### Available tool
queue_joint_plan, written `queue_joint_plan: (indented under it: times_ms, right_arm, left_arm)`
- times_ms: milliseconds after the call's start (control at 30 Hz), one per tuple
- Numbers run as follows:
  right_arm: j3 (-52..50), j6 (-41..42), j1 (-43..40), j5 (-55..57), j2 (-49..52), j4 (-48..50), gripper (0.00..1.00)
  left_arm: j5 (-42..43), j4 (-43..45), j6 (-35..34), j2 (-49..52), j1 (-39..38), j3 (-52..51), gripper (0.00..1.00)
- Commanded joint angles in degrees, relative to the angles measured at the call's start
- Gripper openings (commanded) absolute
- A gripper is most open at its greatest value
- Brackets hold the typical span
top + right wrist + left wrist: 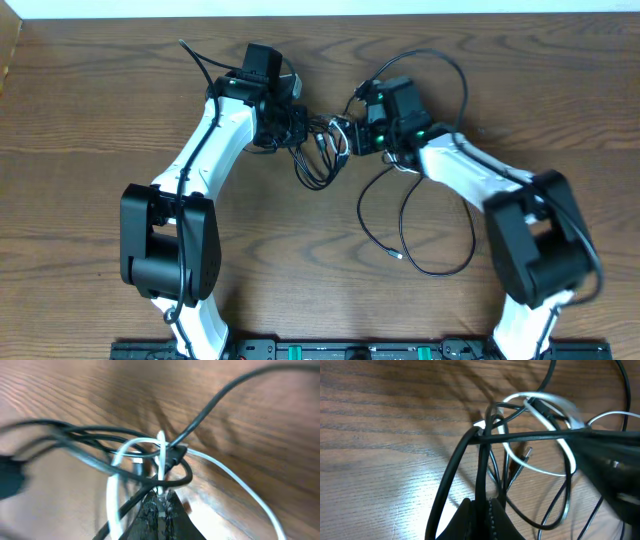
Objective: Untangle cables
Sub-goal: 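Draw the white cable far rightward with the right gripper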
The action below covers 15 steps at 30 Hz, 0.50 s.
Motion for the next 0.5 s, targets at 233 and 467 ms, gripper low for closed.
queue_joint_plan:
  times_ms: [233,467]
  right_arm:
    - [0.46,-3.58,-2.05,-3.54,-22.25,-6.95,0.01]
    - [0.46,-4.33,-3.82,-3.32,-33.0,-7.34,0.01]
  left_arm:
    - [0.7,0.11,0.98,0.81,-0.02,-0.46,0.08]
    - [0.7,0.09,0.98,0.81,-0.02,-0.46,0.07]
